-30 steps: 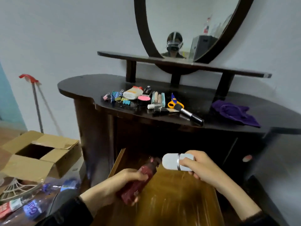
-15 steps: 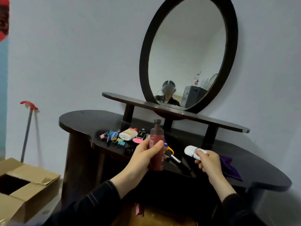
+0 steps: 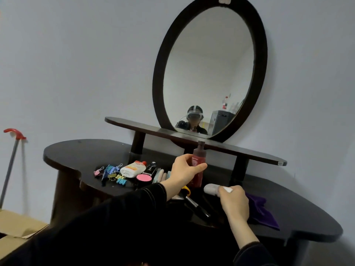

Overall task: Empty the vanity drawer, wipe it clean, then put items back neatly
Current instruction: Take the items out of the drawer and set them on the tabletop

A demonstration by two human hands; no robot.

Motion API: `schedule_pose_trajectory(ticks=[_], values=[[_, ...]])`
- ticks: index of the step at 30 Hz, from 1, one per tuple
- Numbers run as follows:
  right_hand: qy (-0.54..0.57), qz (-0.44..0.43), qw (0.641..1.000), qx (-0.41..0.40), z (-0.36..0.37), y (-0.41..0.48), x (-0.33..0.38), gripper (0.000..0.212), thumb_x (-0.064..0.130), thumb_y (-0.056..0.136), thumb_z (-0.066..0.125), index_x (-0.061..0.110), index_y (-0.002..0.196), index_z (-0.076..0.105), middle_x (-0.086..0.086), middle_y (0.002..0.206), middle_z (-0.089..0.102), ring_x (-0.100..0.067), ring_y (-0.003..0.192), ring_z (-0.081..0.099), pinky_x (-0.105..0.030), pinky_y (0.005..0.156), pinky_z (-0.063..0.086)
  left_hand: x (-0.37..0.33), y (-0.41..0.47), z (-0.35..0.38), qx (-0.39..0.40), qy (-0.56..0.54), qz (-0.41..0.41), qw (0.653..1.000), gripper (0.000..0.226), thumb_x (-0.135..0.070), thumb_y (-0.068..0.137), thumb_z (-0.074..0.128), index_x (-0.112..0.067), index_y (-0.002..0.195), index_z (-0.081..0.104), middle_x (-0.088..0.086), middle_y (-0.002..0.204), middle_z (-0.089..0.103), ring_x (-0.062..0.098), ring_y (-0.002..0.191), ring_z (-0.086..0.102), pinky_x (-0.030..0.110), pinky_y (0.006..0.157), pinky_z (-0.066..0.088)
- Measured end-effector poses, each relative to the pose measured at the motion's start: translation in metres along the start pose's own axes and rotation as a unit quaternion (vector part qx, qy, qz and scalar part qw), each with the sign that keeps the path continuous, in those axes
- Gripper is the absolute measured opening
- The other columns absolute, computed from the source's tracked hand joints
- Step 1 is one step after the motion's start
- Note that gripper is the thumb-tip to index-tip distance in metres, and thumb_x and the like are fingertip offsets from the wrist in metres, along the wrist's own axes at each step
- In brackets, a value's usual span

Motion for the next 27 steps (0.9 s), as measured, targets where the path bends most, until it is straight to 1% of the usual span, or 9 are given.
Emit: schedule_pose_trajectory(ticks=[3,7,10,13,16,18,22,25,27], values=[[-0.067,-0.018,0.998,-0.010,-0.002,-0.006,0.006,0.040,0.037,0.091,0.058,0.016,0.125,0.053,-0.009,0.114,0.066,-0.030,0.096,0.062,-0.036,0.073,0.043,0.016,0.015,0.012,0.004,0.068,-0.012,0.998,0.028,-0.034,0.079,0.083,-0.022,0.099,0.067,-0.005,0.093,0.072,0.011,0.093,0.067,0.031,0.086,0.054],[-0.097,-0.052,0.993,0.038,0.000,-0.008,0.011,0.062,0.048,0.089,0.059,0.020,0.142,0.044,-0.004,0.129,0.062,-0.028,0.113,0.061,-0.037,0.079,0.041,0.035,0.019,0.021,0.023,0.124,-0.009,0.992,0.032,-0.036,0.082,0.080,-0.025,0.107,0.064,-0.012,0.096,0.067,0.007,0.096,0.064,0.025,0.082,0.049],[-0.109,-0.086,0.987,0.076,0.002,-0.009,0.015,0.059,0.049,0.093,0.057,0.023,0.143,0.042,-0.001,0.137,0.054,-0.025,0.114,0.059,-0.036,0.080,0.042,0.035,0.022,0.022,0.025,0.172,0.006,0.985,0.032,-0.035,0.083,0.078,-0.022,0.110,0.065,-0.007,0.103,0.069,0.010,0.099,0.065,0.030,0.088,0.052],[-0.114,-0.122,0.980,0.105,0.003,-0.012,0.018,0.042,0.051,0.096,0.054,0.027,0.129,0.052,0.002,0.127,0.055,-0.021,0.105,0.060,-0.037,0.081,0.050,0.032,0.021,0.020,0.039,0.216,0.014,0.976,0.038,-0.029,0.084,0.077,-0.018,0.118,0.064,-0.002,0.112,0.069,0.016,0.106,0.064,0.034,0.093,0.052],[-0.122,-0.141,0.974,0.126,0.003,-0.014,0.018,0.029,0.047,0.094,0.056,0.029,0.117,0.057,0.005,0.115,0.059,-0.017,0.099,0.060,-0.039,0.082,0.053,0.026,0.008,0.009,0.015,0.236,0.038,0.971,0.043,-0.026,0.087,0.072,-0.020,0.128,0.061,-0.004,0.117,0.066,0.014,0.110,0.061,0.023,0.084,0.044],[-0.125,-0.136,0.974,0.132,0.003,-0.013,0.017,0.026,0.044,0.093,0.055,0.030,0.116,0.058,0.007,0.115,0.060,-0.016,0.100,0.059,-0.037,0.080,0.051,0.019,-0.009,-0.006,-0.028,0.227,0.064,0.971,0.044,-0.022,0.089,0.069,-0.021,0.132,0.059,-0.005,0.118,0.062,0.013,0.112,0.058,0.023,0.087,0.044],[-0.112,-0.112,0.986,0.054,0.002,-0.009,0.011,0.018,0.036,0.097,0.055,0.025,0.109,0.062,0.002,0.117,0.055,-0.020,0.095,0.059,-0.036,0.076,0.047,0.002,-0.067,-0.045,-0.078,0.173,0.160,0.969,0.026,-0.009,0.089,0.064,-0.024,0.110,0.066,-0.013,0.104,0.062,0.008,0.103,0.058,0.036,0.090,0.051],[-0.047,-0.116,0.992,-0.004,-0.004,-0.012,0.010,0.011,0.024,0.098,0.054,0.023,0.097,0.065,-0.001,0.111,0.056,-0.017,0.083,0.056,-0.032,0.067,0.040,-0.004,-0.122,-0.072,-0.088,0.169,0.243,0.951,0.017,-0.015,0.089,0.060,-0.027,0.100,0.065,-0.017,0.098,0.061,0.008,0.101,0.058,0.026,0.084,0.049],[0.047,-0.153,0.986,-0.053,-0.011,-0.026,0.011,0.021,0.007,0.095,0.052,0.020,0.086,0.066,-0.004,0.103,0.061,-0.021,0.086,0.059,-0.031,0.069,0.037,-0.003,-0.154,-0.084,-0.093,0.181,0.288,0.936,0.014,-0.019,0.089,0.057,-0.026,0.098,0.064,-0.018,0.097,0.060,0.013,0.098,0.058,0.021,0.080,0.046]])
Point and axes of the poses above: each hand's wrist, its own y-axis towards the middle knuckle, its own z-axis out of the palm, x = y × z, the point moved 3 cm from there along y, towards the middle knuckle
